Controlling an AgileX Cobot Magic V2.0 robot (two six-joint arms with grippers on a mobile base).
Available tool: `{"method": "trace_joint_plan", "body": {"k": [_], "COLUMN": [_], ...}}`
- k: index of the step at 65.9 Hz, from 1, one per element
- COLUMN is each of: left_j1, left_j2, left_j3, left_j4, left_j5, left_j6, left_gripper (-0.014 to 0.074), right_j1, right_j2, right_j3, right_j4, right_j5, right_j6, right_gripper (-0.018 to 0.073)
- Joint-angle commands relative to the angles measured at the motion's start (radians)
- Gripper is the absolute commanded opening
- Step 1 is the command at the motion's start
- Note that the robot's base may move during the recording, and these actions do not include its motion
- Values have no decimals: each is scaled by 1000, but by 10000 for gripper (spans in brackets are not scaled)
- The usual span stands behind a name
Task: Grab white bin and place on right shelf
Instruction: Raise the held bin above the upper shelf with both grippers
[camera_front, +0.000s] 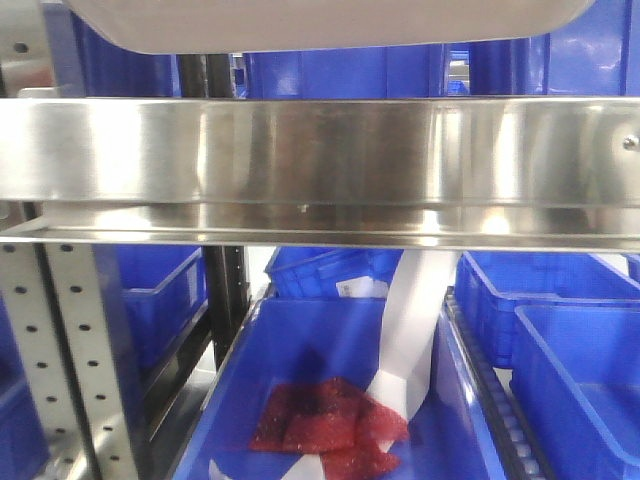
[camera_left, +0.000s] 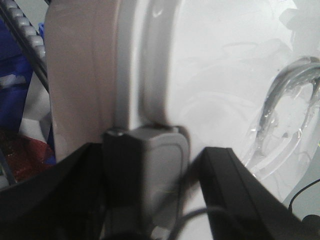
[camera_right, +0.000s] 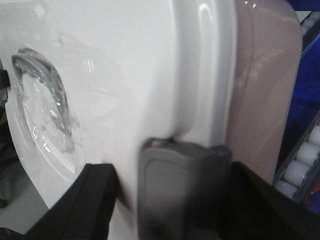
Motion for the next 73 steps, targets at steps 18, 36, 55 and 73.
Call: {"method": "trace_joint_plan", "body": {"k": [18, 36, 55, 73], "left_j1": [-21, -21, -21, -21], "left_j2": [-13, -13, -13, -13], "left_j3": [-36, -36, -36, -36], "left_j4": [-151, -151, -151, -151], "left_j5": [5, 5, 5, 5], "left_j6": [15, 15, 15, 15], "left_gripper": [248, 248, 248, 248], "right_j1": [16, 16, 16, 16], "right_j2": [-17, -17, -17, -17], "right_j3": [-41, -41, -41, -41], "right_j4": [225, 225, 225, 225], "right_j5": [106, 106, 106, 106], "right_j6": [-12, -12, -12, -12], "right_gripper": [464, 464, 464, 464]}}
